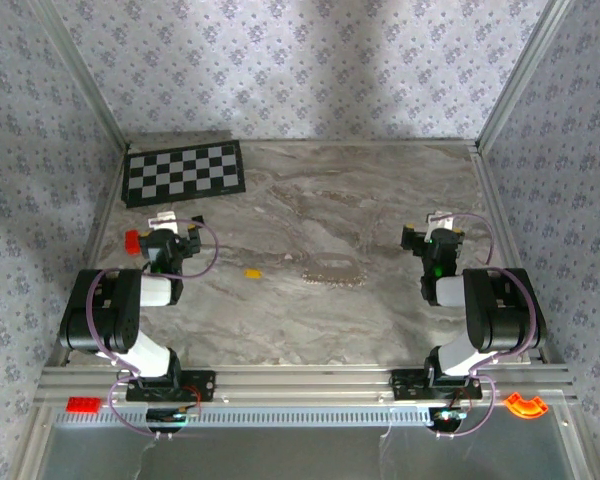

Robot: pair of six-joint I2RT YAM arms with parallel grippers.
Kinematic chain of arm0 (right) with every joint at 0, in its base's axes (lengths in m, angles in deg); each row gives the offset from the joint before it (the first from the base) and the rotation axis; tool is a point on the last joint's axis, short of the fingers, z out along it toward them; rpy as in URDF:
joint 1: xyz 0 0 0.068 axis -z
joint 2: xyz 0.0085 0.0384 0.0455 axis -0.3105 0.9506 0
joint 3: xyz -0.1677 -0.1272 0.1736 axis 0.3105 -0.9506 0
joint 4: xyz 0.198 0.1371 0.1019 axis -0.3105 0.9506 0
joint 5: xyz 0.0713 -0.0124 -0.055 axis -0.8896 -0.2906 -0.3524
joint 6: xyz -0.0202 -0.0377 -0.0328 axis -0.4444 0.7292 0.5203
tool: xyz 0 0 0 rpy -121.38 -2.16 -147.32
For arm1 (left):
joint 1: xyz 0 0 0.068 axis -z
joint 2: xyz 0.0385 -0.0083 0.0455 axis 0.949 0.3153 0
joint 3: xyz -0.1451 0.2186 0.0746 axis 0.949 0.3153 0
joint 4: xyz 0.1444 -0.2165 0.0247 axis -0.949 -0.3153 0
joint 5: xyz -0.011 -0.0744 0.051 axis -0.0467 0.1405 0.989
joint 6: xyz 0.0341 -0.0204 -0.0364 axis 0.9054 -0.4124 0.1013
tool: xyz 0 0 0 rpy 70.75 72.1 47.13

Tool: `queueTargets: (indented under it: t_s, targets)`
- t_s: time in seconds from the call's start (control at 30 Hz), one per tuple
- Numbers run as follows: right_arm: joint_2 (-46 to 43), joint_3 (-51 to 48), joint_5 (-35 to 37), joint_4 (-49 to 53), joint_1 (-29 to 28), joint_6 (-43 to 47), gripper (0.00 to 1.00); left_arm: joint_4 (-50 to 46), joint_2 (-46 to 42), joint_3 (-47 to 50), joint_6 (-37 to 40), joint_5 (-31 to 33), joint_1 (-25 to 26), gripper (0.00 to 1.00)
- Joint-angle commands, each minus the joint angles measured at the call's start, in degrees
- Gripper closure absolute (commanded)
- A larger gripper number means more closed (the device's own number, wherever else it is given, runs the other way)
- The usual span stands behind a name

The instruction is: Put the keys on the keyring

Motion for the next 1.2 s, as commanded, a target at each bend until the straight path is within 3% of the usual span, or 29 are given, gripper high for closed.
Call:
queueTargets:
  t_s: [0.0,0.17,0.33,0.43,0.53,0.67,0.8,0.97,1.17]
  targets:
    - [-2.2,2.3,-0.5,4.1,-0.3,0.4,0.00,-1.4,-1.0,-1.7,-0.9,-0.6,-0.2,0.00]
    - [-5.5,3.7,-0.5,9.5,-0.7,1.2,0.00,-3.1,-3.0,-1.9,-0.6,-1.1,-0.1,0.00]
    - [-11.3,5.2,3.4,16.6,-4.0,2.3,0.00,-13.1,-10.3,-3.7,-0.5,-0.2,-0.1,0.00]
    - [-14.9,7.5,10.2,24.3,-9.0,4.0,0.00,-26.3,-17.2,-7.1,-2.6,-0.2,-0.1,0.00]
    - [-18.5,9.2,15.3,29.5,-15.1,4.7,0.00,-39.0,-23.7,-10.2,-10.3,0.9,0.0,0.00]
    - [-21.3,15.6,21.3,44.8,-21.0,-3.2,0.00,-54.7,-29.6,-14.1,-19.3,-3.7,0.9,0.00]
    - [-20.7,22.2,18.8,58.7,-23.0,-11.1,0.00,-61.2,-33.1,-15.1,-21.1,-10.4,3.8,0.00]
    - [-21.2,23.1,15.4,61.9,-28.8,-12.6,0.00,-66.0,-34.6,-16.9,-21.0,-16.8,9.4,0.00]
    - [-19.4,25.0,11.1,66.7,-32.5,-14.3,0.00,-69.3,-33.4,-18.9,-20.6,-20.1,16.7,0.00]
